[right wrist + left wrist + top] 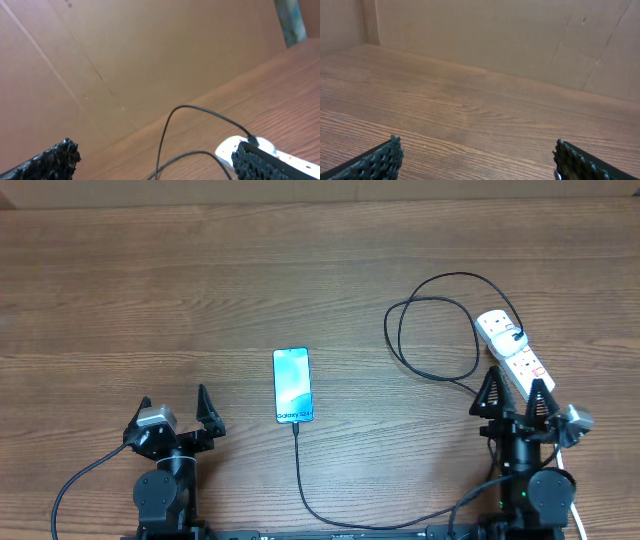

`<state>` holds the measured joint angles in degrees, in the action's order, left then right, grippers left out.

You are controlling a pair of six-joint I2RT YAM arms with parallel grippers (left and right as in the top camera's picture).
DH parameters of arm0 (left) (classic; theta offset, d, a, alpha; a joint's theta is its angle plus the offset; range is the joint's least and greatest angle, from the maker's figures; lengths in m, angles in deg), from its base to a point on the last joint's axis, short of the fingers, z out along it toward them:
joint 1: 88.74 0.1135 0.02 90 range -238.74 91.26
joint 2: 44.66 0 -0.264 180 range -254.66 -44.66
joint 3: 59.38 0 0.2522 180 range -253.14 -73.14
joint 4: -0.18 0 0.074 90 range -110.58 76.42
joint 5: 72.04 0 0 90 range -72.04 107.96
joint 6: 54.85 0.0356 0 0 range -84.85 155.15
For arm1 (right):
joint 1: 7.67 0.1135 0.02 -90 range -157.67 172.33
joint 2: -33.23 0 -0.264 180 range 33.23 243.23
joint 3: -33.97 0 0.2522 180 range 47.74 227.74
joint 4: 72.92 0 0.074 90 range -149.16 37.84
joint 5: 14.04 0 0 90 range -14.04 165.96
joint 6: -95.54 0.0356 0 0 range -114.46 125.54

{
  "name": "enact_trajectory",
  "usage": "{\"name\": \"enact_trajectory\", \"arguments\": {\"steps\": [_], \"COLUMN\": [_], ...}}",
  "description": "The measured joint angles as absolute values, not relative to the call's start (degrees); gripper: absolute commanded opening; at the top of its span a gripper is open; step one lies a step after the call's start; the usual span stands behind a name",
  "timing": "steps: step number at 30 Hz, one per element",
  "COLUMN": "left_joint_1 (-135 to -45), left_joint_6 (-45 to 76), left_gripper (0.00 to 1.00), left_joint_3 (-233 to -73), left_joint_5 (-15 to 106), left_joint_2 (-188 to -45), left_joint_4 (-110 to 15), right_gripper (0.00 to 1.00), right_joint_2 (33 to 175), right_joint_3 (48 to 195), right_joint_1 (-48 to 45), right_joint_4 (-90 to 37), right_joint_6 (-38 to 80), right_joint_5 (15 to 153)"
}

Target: Plug charger to phone and switch on socket

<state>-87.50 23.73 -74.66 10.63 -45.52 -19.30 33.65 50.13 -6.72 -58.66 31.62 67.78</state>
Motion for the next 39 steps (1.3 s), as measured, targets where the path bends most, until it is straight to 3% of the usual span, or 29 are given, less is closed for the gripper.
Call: {"name": "enact_trajectory", "arguments": {"steps": [31, 39], "left_joint_1": [-87.50, -87.50], "left_joint_6": [23.73, 23.73], "left_gripper": [1.00, 1.00], "left_joint_3": [-74.66, -74.66], "left_joint_5": [10.63, 10.63], "left_joint_2": [-45.52, -45.52], "left_joint_4": [-19.30, -19.30], "right_gripper": [1.00, 1.00], "right_joint_2": [33.87, 33.87], "right_joint_3": [48.77, 48.77], "right_joint_1": [-6.72, -8.23], "right_joint_4": [-55.15, -55.01], "right_joint_6": [32.43, 24.72], "right_joint_5": [66.99, 67.30]}}
